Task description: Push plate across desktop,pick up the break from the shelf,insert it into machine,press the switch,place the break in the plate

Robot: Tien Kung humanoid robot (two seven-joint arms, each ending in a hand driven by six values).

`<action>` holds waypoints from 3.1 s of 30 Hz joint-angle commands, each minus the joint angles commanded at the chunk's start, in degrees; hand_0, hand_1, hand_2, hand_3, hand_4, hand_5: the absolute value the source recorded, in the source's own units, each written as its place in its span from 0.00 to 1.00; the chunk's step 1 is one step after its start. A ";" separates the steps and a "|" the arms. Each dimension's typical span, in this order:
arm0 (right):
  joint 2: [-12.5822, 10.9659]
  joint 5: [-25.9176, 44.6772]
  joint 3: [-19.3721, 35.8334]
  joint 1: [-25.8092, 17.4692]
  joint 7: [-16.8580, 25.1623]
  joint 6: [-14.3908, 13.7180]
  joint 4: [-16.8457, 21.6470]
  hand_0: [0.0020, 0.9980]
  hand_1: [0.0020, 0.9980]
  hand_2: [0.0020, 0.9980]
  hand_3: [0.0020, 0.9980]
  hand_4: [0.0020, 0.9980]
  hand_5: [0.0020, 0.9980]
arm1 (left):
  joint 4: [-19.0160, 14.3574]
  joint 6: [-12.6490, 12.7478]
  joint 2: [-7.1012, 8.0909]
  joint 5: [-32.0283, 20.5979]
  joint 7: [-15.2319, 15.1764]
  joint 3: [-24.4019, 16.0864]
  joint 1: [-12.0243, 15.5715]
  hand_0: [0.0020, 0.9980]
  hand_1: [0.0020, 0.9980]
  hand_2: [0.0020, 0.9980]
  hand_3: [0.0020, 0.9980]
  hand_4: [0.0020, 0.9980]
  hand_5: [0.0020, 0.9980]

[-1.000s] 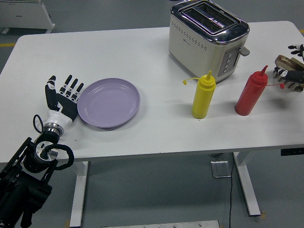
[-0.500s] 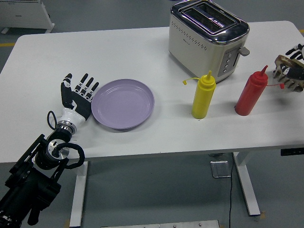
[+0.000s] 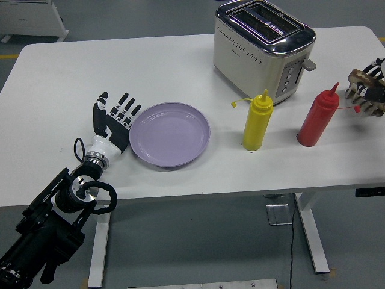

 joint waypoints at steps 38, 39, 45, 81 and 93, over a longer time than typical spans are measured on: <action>-2.22 26.02 -3.45 0.12 15.59 -22.77 12.95 0.34 0.38 0.42 0.41 0.10 0.19 | -14.57 3.79 1.34 1.27 -4.05 -18.96 9.12 0.84 0.88 0.89 0.83 0.66 1.00; -2.17 27.36 -3.88 0.53 16.21 -23.48 13.19 0.34 0.38 0.42 0.41 0.10 0.19 | -15.53 3.84 1.58 1.45 -4.00 -20.18 9.59 0.84 0.88 0.89 0.83 0.66 1.00; -1.65 33.62 -6.20 3.41 17.85 -25.49 13.89 0.34 0.38 0.42 0.41 0.10 0.18 | -19.38 4.20 3.18 2.59 -3.41 -26.79 12.14 0.84 0.88 0.90 0.83 0.66 1.00; 17.14 25.74 -26.72 36.58 1.48 -23.31 -11.64 0.32 0.37 0.41 0.41 0.13 0.15 | -24.56 3.48 6.32 3.34 -1.43 -40.33 18.45 0.83 0.88 0.89 0.83 0.64 1.00; 20.09 20.02 -29.24 38.45 -4.75 -24.83 -20.25 0.32 0.36 0.41 0.41 0.13 0.14 | -24.25 3.53 6.20 3.33 -1.57 -39.68 18.08 0.83 0.88 0.90 0.84 0.64 1.00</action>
